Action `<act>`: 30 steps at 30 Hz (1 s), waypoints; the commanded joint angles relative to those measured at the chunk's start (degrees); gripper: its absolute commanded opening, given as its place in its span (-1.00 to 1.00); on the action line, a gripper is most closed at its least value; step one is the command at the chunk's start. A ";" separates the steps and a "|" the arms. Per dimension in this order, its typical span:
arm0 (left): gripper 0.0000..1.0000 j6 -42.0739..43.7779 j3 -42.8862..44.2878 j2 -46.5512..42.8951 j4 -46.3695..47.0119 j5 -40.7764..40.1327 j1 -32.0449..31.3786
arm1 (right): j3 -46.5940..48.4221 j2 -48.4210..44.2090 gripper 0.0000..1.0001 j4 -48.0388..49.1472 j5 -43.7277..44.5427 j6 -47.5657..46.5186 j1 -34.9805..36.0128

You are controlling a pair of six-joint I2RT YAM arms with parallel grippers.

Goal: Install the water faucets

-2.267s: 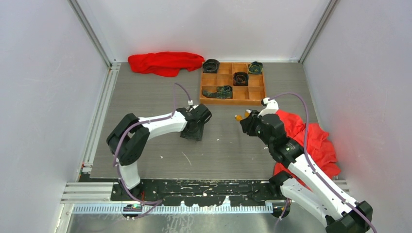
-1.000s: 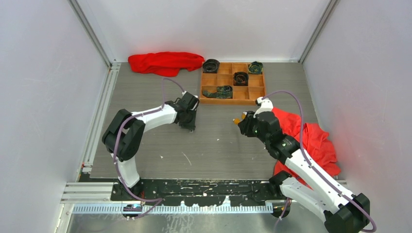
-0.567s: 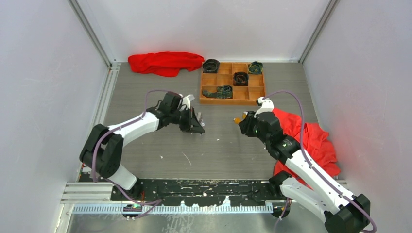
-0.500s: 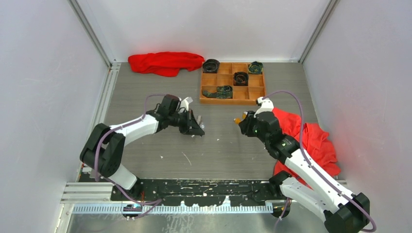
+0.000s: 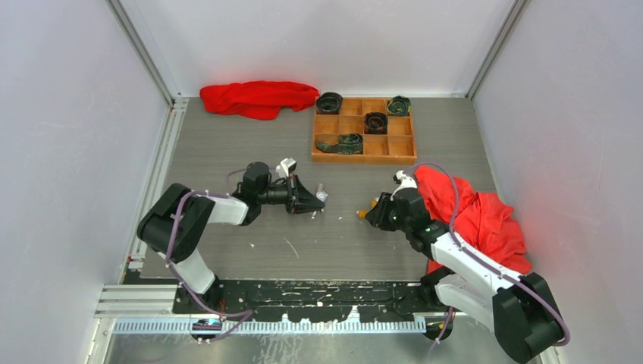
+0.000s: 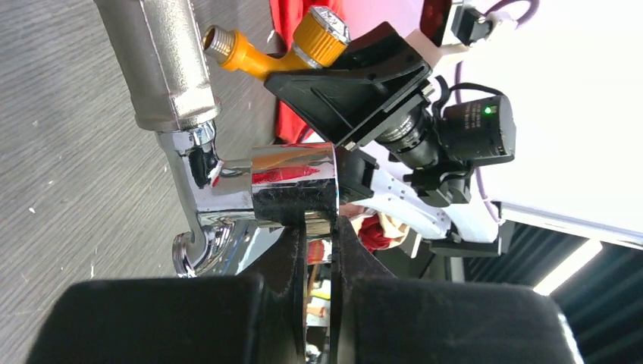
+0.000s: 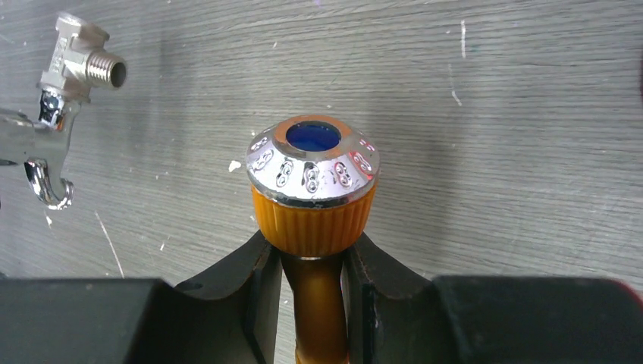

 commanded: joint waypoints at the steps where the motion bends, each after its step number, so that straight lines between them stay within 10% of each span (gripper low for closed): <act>1: -1.00 -13.89 -2.91 4.40 28.12 3.08 0.99 | 2.04 1.45 -0.32 3.39 2.01 0.73 -1.19; 5: -1.00 -23.98 -3.91 11.11 44.09 2.91 1.00 | 5.26 1.50 0.60 -3.77 6.41 -2.43 -1.21; 9: -1.00 -22.91 -5.12 11.38 44.27 2.20 1.09 | 7.39 -4.53 0.82 -4.19 5.94 -6.46 -1.21; 19: -1.00 -22.41 -5.76 5.20 44.27 3.60 1.05 | 15.48 -0.91 0.80 3.20 -8.18 0.61 -1.20; 30: -1.00 -22.91 -3.81 -3.17 44.27 8.22 1.08 | 11.20 13.09 0.85 39.00 -29.09 23.88 -2.97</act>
